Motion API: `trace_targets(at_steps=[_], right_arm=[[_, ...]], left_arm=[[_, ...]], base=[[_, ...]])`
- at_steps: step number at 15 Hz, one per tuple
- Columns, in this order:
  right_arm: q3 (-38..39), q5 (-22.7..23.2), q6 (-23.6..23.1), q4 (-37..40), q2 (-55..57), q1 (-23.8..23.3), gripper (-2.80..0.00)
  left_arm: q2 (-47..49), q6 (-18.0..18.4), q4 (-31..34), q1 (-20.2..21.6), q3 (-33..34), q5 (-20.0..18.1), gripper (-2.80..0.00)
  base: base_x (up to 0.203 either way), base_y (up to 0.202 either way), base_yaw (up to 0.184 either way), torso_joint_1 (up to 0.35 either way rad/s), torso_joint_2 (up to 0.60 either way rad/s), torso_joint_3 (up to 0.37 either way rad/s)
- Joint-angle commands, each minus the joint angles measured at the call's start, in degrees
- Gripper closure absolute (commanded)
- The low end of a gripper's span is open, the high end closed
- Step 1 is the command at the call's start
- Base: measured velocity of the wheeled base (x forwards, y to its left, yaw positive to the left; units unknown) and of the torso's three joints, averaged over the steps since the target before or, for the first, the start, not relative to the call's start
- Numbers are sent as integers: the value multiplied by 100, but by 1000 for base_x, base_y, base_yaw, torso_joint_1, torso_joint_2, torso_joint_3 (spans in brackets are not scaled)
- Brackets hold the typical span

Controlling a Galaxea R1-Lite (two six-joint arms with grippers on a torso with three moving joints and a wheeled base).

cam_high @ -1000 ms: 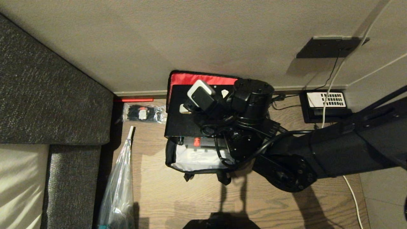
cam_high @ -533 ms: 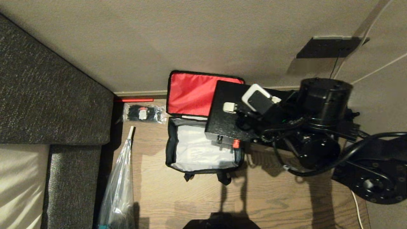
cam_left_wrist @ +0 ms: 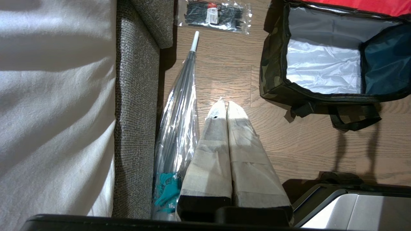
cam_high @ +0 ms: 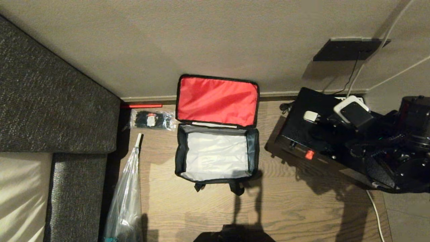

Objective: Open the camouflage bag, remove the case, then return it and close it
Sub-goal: Release the handle

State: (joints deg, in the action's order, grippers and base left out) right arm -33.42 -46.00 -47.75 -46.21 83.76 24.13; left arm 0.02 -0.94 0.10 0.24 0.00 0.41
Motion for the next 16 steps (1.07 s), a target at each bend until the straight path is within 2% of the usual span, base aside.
trace_targets(at_steps=[1,5,9,15,16], right_arm=[[301,-50,151,-50,-64,-280,0],[336,-51,421,-67,337,-735,0],[185,-50,913,-85,1151,-1115,0],[-138,-50,2267,-45,2598,-1199,0],[-334,-49,2377,-66,2812,-1200,0]], left_arm=[[-11,-3,-1,2,18,2,0],[-11,-3,-1,2,18,2,0],[-11,-3,-1,2,18,2,0],[-11,-3,-1,2,18,2,0],[-11,-3,-1,2,18,2,0]], base=[[0,0,0,0,0,0],[0,0,0,0,0,0],[0,0,0,0,0,0],[0,0,0,0,0,0],[0,0,0,0,0,0]])
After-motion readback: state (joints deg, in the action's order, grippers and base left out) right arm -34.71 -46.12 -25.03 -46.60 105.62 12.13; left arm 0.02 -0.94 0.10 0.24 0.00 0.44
